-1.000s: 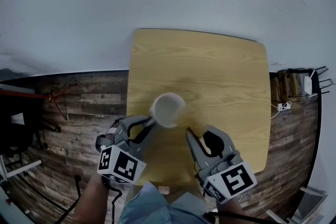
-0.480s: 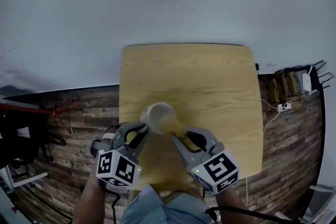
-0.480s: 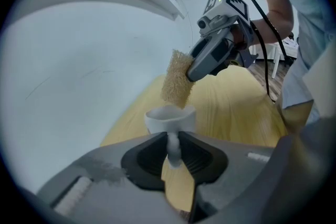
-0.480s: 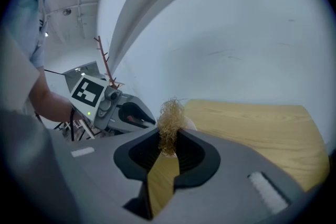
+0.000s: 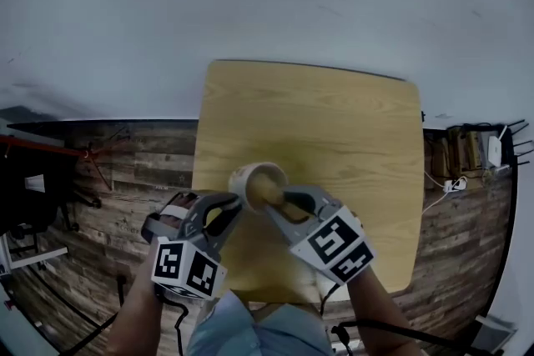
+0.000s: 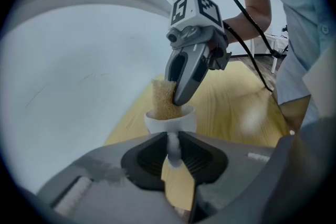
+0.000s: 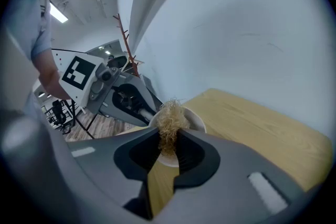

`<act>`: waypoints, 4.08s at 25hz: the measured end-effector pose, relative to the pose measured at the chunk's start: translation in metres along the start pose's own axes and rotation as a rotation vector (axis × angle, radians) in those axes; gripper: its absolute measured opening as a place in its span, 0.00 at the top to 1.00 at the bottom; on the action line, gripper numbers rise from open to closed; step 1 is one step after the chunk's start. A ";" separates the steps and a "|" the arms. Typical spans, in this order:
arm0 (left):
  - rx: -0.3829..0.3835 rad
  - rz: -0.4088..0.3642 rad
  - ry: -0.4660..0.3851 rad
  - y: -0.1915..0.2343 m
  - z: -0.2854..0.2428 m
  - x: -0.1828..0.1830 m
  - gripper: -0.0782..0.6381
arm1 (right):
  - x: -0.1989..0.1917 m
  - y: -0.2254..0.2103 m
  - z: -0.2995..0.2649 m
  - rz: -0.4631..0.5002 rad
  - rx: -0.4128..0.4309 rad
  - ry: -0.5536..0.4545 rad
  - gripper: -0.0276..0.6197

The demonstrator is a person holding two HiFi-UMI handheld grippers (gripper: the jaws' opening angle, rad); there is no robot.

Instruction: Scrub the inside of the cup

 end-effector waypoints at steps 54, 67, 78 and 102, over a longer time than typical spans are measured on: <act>-0.008 -0.089 0.023 -0.012 -0.003 0.019 0.76 | -0.007 -0.020 0.008 -0.044 -0.005 0.182 0.85; -0.008 -0.100 0.027 -0.019 -0.002 0.021 0.76 | -0.012 0.005 -0.001 -0.087 0.056 0.157 0.85; -0.021 -0.132 0.025 -0.021 0.002 0.020 0.76 | 0.001 0.003 0.004 -0.066 0.011 0.144 0.85; -0.005 -0.123 0.024 -0.029 0.003 0.031 0.76 | -0.039 0.020 0.020 -0.154 -0.043 0.104 0.85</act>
Point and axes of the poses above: the fingertips, and each gripper's own axes: z backward along the fingers, y to its left, x out of its top, the point moved 8 cm from there along z, backward along the fingers, and after that the axes turned 15 degrees about x, right-handed, at the moved point
